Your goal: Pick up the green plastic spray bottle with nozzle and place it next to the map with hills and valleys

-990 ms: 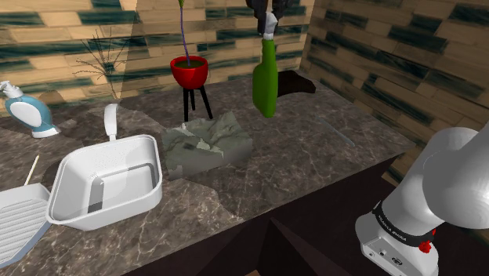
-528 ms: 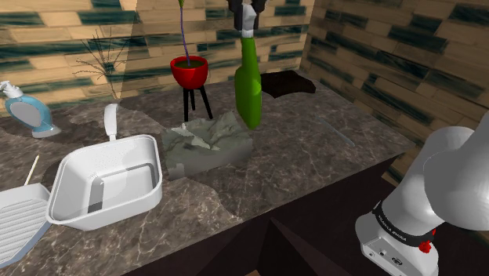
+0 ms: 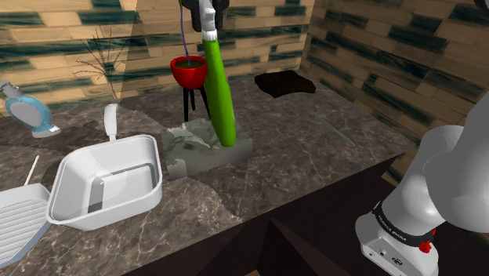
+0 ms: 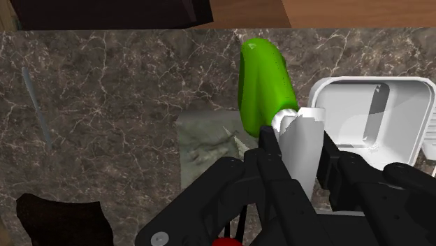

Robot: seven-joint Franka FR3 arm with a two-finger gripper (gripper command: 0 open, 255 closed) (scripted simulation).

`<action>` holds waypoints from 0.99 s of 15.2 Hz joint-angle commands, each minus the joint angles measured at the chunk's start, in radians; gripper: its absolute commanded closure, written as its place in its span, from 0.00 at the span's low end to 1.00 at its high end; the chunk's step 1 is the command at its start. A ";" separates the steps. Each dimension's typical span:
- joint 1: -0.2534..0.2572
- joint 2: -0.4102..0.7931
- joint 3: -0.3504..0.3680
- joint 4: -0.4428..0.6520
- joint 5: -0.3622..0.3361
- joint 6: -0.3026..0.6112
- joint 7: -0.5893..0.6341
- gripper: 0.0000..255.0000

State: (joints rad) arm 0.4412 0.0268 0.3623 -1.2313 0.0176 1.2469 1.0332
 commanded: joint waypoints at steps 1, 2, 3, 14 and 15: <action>0.004 -0.011 0.004 -0.033 0.004 0.023 0.011 1.00; 0.002 -0.023 0.002 -0.061 0.008 0.041 0.008 1.00; 0.000 -0.033 0.001 -0.089 0.012 0.058 0.004 1.00; -0.009 -0.118 -0.012 -0.342 0.040 0.231 -0.022 1.00; -0.010 -0.124 -0.013 -0.362 0.042 0.246 -0.024 1.00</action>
State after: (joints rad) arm 0.4314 -0.0940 0.3493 -1.5760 0.0584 1.4779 1.0100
